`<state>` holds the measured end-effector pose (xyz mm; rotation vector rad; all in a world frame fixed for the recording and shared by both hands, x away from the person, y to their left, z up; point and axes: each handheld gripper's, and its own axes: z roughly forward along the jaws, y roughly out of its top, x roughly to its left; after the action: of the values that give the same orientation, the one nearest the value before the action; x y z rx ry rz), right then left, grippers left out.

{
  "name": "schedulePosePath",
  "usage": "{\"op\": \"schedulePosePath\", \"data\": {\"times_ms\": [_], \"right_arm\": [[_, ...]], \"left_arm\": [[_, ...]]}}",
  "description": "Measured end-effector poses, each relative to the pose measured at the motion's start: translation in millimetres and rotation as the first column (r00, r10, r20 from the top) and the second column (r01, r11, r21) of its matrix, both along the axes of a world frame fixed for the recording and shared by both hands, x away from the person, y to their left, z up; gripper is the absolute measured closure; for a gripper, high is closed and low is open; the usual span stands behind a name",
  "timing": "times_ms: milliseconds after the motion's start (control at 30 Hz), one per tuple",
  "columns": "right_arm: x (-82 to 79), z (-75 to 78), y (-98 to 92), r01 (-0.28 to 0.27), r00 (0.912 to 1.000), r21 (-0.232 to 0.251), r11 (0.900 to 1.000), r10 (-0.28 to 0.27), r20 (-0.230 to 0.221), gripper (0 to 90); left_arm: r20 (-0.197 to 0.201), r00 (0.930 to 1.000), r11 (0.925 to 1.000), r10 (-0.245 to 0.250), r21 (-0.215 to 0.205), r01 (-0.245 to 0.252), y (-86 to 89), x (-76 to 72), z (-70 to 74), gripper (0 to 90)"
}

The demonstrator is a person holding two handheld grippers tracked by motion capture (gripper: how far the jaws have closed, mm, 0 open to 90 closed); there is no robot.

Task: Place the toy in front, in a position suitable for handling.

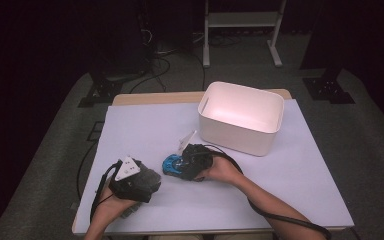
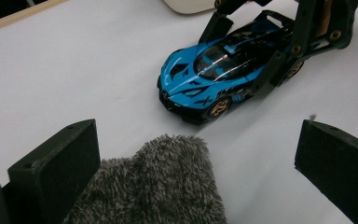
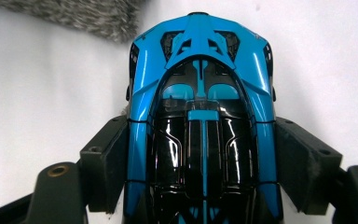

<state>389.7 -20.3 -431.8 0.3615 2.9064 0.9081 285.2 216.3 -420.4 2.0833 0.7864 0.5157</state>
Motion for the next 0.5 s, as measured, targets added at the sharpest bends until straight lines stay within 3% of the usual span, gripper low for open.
{"op": "schedulePosePath", "data": {"times_ms": [267, 367, 500], "right_arm": [[-5.0, 22.3, -17.3, -0.005, 1.0, -0.006, 1.0, 0.005, 0.007, 25.2], [-12.2, 34.2, -29.8, -0.015, 0.9998, -0.012, 1.0, 0.016, 0.014, 25.2], [-27.4, 41.9, -51.3, -0.033, 0.9993, -0.053, 0.998, 0.034, 0.017, 25.2]], "left_arm": [[0.002, 1.0, 1.0, 0.004, -0.004, -0.004, 0.7, 0.3, 0.1, 0.0], [0.002, 1.0, 1.0, 0.007, -0.004, -0.007, 0.7, -0.1, 0.0, 0.0], [0.005, 1.0, 1.0, 0.003, 0.002, -0.003, -0.2, -0.2, 0.1, 0.0]]}}
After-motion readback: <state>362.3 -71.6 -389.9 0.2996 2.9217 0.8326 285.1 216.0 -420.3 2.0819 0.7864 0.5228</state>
